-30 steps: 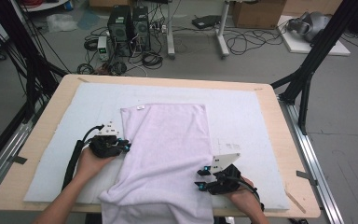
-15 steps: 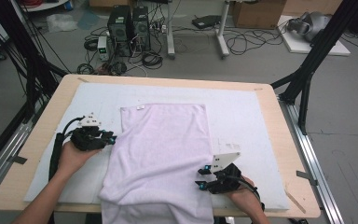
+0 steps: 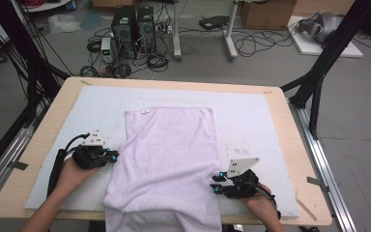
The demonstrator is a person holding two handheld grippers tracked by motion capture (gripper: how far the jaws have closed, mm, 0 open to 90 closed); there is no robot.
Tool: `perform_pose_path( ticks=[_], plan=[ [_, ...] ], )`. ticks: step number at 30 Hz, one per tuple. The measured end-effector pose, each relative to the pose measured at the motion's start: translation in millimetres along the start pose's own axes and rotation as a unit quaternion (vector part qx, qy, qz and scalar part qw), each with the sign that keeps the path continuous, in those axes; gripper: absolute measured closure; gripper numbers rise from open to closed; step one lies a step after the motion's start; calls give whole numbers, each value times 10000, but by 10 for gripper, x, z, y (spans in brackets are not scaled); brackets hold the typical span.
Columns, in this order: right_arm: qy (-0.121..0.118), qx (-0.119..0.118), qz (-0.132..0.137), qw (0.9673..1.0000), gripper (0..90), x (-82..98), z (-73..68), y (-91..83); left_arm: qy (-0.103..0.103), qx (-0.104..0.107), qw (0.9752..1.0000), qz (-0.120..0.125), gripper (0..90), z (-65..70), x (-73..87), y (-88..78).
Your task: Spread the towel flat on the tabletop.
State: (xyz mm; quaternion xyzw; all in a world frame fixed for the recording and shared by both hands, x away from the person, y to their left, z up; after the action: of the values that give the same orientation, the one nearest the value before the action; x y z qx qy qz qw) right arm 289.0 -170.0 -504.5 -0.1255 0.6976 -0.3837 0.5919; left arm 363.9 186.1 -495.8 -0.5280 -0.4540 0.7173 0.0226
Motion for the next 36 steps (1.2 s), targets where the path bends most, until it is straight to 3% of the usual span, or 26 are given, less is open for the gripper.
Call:
perform_pose_path(
  ticks=[2, 6, 10, 13, 15, 17, 21, 26, 28, 30, 34, 36],
  plan=[
    [-44, 10, 17, 10000, 711, -3, 9, -32, 59, -6, 9999, 118, 656, 89, -19, -80],
    [42, 106, 127, 9999, 745, 3, 51, -123, 254, 308, 9987, 314, 622, 376, -33, -190],
    [-37, -217, 150, 9996, 681, 8, -90, -79, 493, 730, 9959, 218, 599, 694, 54, -212],
    [-148, -303, -61, 9994, 685, 40, -161, 17, 612, 867, 9943, 35, 571, 809, 156, -181],
    [-174, -319, -112, 9993, 750, 41, -168, 72, 685, 892, 9935, -157, 594, 825, 236, -141],
    [-188, -428, -177, 9987, 870, 14, -187, 94, 742, 967, 9923, -236, 707, 850, 296, -100],
    [-360, -393, -286, 9982, 885, -88, -203, 160, 743, 957, 9925, -189, 866, 831, 282, -104],
    [-459, -397, -224, 9979, 886, -273, -201, 241, 658, 695, 9954, -77, 875, 700, 254, -151],
    [-498, -398, -365, 9973, 883, -268, -200, 292, 572, 708, 9958, -64, 872, 667, 256, -165],
    [-448, -426, -366, 9974, 854, -255, -197, 303, 547, 662, 9963, -50, 815, 660, 246, -175],
    [-267, -265, 110, 9992, 825, -281, -132, 89, 573, 688, 9960, 70, 724, 706, 221, -242],
    [-181, -181, 148, 9996, 828, -226, -114, -2, 598, 708, 9956, 104, 722, 735, 218, -275]
  ],
)
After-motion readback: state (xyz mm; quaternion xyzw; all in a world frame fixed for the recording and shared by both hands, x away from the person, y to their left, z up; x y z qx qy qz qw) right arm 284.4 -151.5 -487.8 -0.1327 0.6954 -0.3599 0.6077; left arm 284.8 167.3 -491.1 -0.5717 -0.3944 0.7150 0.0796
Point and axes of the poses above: each handheld gripper's, and its own axes: y roughly forward along the jaws, x roughly out of its underside, z roughly to its right, the point moved 10 cm from there along y, roughly forward along the jaws, and after that the axes turned 2 degrees about x, right-handed, at the moved point
